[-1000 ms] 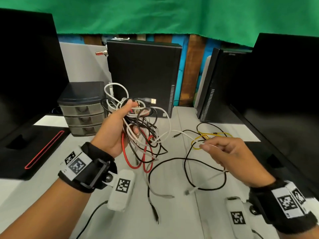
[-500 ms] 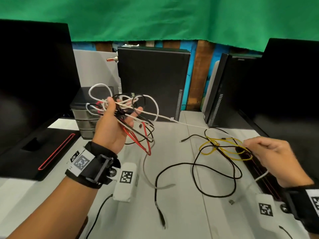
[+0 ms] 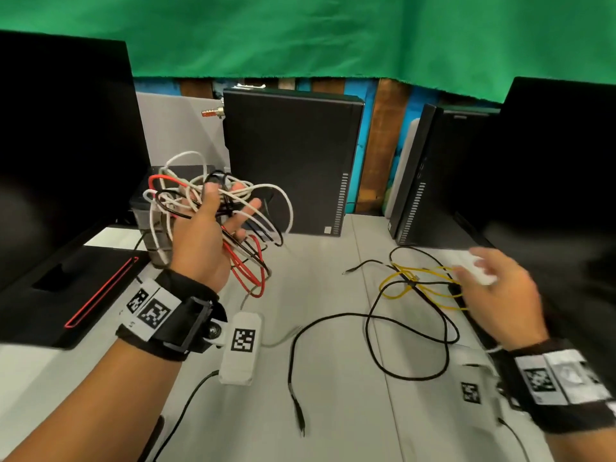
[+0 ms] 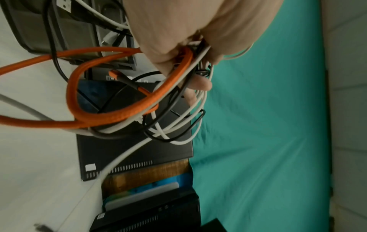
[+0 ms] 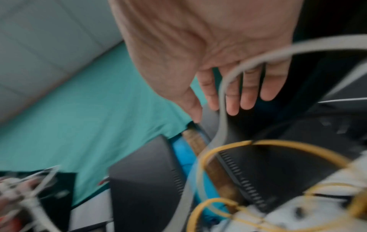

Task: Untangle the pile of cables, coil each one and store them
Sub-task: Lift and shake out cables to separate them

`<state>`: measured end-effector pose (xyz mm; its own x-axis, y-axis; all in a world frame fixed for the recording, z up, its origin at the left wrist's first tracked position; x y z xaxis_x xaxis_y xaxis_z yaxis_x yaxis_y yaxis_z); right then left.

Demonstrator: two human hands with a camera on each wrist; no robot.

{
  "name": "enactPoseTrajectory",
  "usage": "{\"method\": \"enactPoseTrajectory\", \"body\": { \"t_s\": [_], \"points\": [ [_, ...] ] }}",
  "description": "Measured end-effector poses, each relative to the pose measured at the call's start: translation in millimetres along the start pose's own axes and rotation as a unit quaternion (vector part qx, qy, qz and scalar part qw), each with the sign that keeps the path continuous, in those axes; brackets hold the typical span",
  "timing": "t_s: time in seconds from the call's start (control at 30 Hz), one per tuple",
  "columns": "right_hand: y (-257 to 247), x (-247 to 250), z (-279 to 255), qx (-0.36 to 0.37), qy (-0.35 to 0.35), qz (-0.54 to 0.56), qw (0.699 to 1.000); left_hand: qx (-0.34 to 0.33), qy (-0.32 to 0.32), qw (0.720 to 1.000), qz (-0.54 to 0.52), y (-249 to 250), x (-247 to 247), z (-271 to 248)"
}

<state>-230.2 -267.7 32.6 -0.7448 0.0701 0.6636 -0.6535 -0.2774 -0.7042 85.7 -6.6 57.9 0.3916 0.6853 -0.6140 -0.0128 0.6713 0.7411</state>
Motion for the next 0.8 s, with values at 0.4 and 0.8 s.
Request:
{"method": "enactPoseTrajectory", "body": {
  "t_s": [0.4,0.8],
  "points": [
    [-207,-57,-100,0.292,-0.120,0.025,0.949,0.044,-0.096,0.993,0.045,-20,-27,-35],
    [-228,-47,-78,0.315,-0.058,0.025,0.947,0.036,-0.176,0.977,0.115,-20,-41,-45]
  ]
}}
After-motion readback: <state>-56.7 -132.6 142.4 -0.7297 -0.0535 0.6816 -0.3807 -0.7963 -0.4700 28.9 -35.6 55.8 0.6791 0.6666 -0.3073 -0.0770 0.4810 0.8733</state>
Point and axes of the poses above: each hand's wrist, its own z-axis towards the middle knuckle, its own x-axis out of the back of the hand, y = z × x, the point moved 7 cm from there along z, towards the middle knuckle, and after that the axes turned 14 degrees about -x, right-handed, at the moved point
